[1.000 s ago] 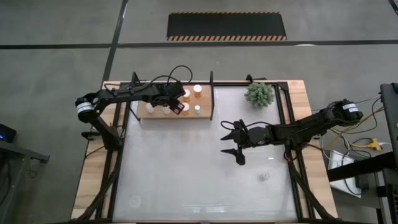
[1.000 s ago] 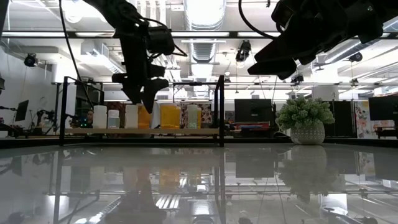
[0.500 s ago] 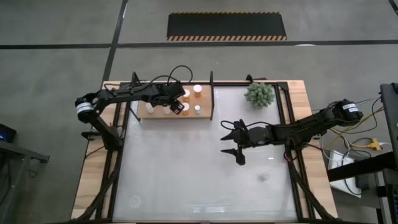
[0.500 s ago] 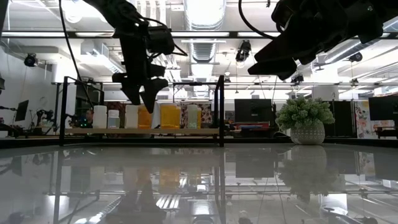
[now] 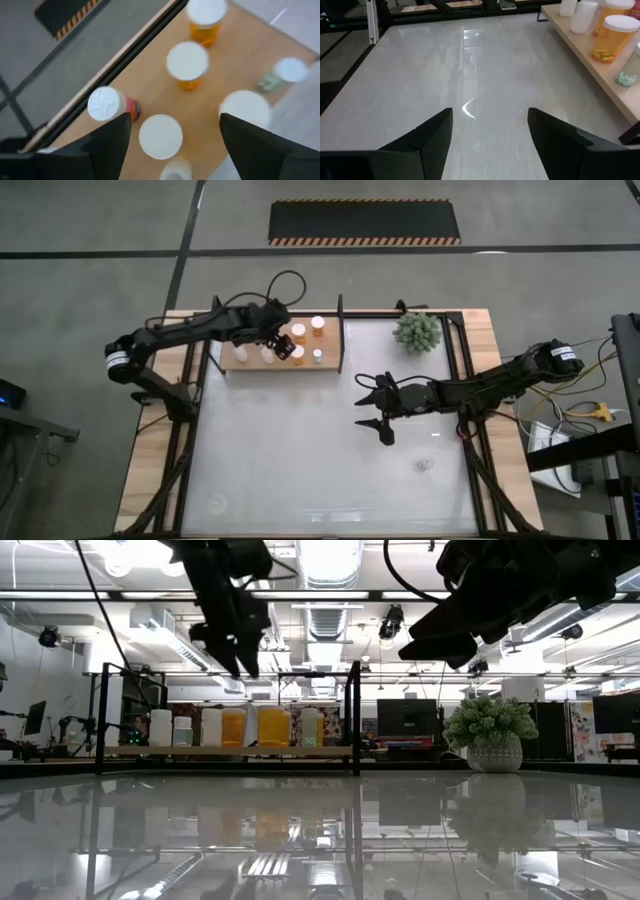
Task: Pick and place medicine bottles onto shelf by color
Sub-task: Put the orange pill bottle on the shelf
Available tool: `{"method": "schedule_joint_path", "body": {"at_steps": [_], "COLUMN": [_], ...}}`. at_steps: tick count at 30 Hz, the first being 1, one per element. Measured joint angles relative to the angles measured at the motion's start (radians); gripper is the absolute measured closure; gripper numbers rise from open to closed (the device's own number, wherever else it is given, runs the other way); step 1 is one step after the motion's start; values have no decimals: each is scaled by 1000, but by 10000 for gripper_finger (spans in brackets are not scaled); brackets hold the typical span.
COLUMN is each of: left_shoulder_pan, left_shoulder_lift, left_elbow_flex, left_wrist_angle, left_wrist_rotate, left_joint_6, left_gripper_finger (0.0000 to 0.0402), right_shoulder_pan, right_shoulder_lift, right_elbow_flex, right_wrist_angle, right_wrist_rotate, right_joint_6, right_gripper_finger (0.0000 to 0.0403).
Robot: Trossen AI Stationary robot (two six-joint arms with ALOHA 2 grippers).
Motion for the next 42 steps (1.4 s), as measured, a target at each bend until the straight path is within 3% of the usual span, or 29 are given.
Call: {"method": "schedule_joint_path", "body": {"at_steps": [5, 14, 18, 42], "left_shoulder_pan": [-6, 1, 3, 26], "left_shoulder_lift": [-46, -6, 23, 49], "left_elbow_flex": [-6, -38, -40, -137], "left_wrist_angle": [11, 39, 46, 34], "left_wrist_rotate": [9, 9, 6, -39], "left_joint_6": [87, 108, 115, 79], "left_gripper_finger": [158, 334, 391, 402], "right_shoulder_pan": [0, 0, 0, 0], "right_shoulder_lift": [0, 0, 0, 0], "right_elbow_flex": [0, 0, 0, 0], "right_wrist_angle": [0, 1, 0, -1], "right_wrist_rotate": [0, 0, 0, 0], "right_joint_6": [0, -3, -1, 9], "right_gripper_finger": [156, 156, 156, 156]}}
